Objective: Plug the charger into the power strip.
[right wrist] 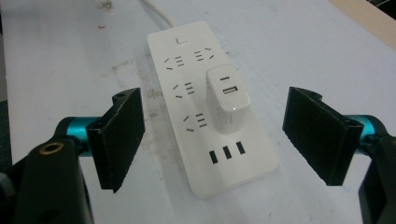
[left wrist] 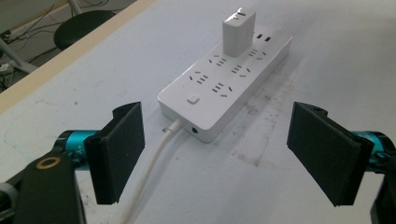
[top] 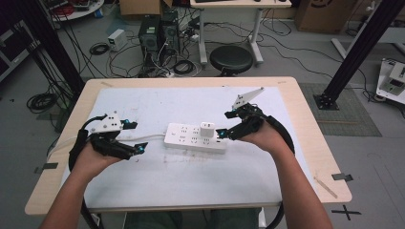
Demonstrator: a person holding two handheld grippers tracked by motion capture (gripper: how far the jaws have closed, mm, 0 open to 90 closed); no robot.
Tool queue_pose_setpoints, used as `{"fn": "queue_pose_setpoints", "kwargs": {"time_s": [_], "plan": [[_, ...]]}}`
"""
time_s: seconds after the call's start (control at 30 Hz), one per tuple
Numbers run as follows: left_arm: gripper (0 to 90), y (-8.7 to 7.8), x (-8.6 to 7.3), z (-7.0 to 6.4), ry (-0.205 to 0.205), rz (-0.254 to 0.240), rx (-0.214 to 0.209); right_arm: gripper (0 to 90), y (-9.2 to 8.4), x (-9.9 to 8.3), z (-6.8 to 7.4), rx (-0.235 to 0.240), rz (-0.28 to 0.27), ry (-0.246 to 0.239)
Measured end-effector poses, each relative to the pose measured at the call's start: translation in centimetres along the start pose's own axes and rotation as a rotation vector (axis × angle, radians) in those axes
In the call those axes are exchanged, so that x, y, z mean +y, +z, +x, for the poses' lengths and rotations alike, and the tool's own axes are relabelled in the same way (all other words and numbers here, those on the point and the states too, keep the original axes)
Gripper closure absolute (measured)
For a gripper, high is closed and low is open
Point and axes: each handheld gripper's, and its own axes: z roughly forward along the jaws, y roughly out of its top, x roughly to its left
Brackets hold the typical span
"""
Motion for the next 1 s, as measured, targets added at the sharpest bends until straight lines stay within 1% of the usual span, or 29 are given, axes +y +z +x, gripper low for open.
{"fn": "queue_pose_setpoints", "kwargs": {"time_s": [0.03, 0.1, 0.17, 0.23, 0.27, 0.3, 0.33, 0.4, 0.47, 0.5, 0.6, 0.67, 0.83, 1.0], "plan": [[19.0, 0.0, 0.0, 0.0, -0.001, -0.006, 0.001, 21.0, -0.2, -0.3, 0.2, 0.000, -0.008, 0.006], [19.0, 0.0, 0.0, 0.0, 0.001, -0.017, 0.002, 19.9, -0.7, -0.8, 0.5, -0.015, -0.023, 0.006], [19.0, 0.1, 0.0, 0.1, 0.002, -0.024, 0.004, 19.9, -1.2, -1.3, 0.9, -0.015, -0.046, 0.013], [19.0, 0.2, -0.1, 0.2, -0.003, -0.030, 0.007, 19.9, -1.6, -1.9, 1.1, -0.011, -0.067, 0.010], [19.0, 0.2, -0.1, 0.2, -0.007, -0.032, 0.007, 19.9, -1.7, -2.2, 1.2, -0.016, -0.077, 0.011], [19.0, 0.2, -0.1, 0.2, -0.007, -0.032, 0.007, 19.9, -1.9, -2.4, 1.2, -0.021, -0.078, 0.013], [19.0, 0.2, -0.1, 0.2, -0.016, -0.039, 0.012, 19.9, -2.0, -2.6, 1.2, -0.020, -0.083, 0.020], [19.0, 0.2, -0.2, 0.2, -0.017, -0.035, 0.012, 19.9, -2.3, -2.8, 1.1, -0.017, -0.087, 0.024], [19.0, 0.2, -0.2, 0.3, -0.022, -0.034, 0.020, 19.9, -2.4, -2.9, 0.9, -0.018, -0.099, 0.014], [19.0, 0.2, -0.2, 0.3, -0.022, -0.034, 0.018, 19.9, -2.5, -2.9, 0.9, -0.019, -0.099, 0.017], [19.0, 0.2, -0.2, 0.3, -0.028, -0.029, 0.022, 19.9, -2.6, -3.0, 0.9, -0.025, -0.099, 0.004], [19.0, 0.1, -0.3, 0.4, -0.024, -0.024, 0.022, 19.8, -2.6, -3.0, 0.9, -0.024, -0.097, 0.000], [19.0, 0.0, -0.3, 0.5, -0.029, -0.023, 0.023, 19.9, -2.5, -3.2, 1.1, -0.026, -0.095, 0.005], [19.0, 0.2, -0.4, 0.5, -0.028, -0.019, 0.020, 19.9, -2.3, -3.2, 1.1, -0.027, -0.079, 0.005]]}}
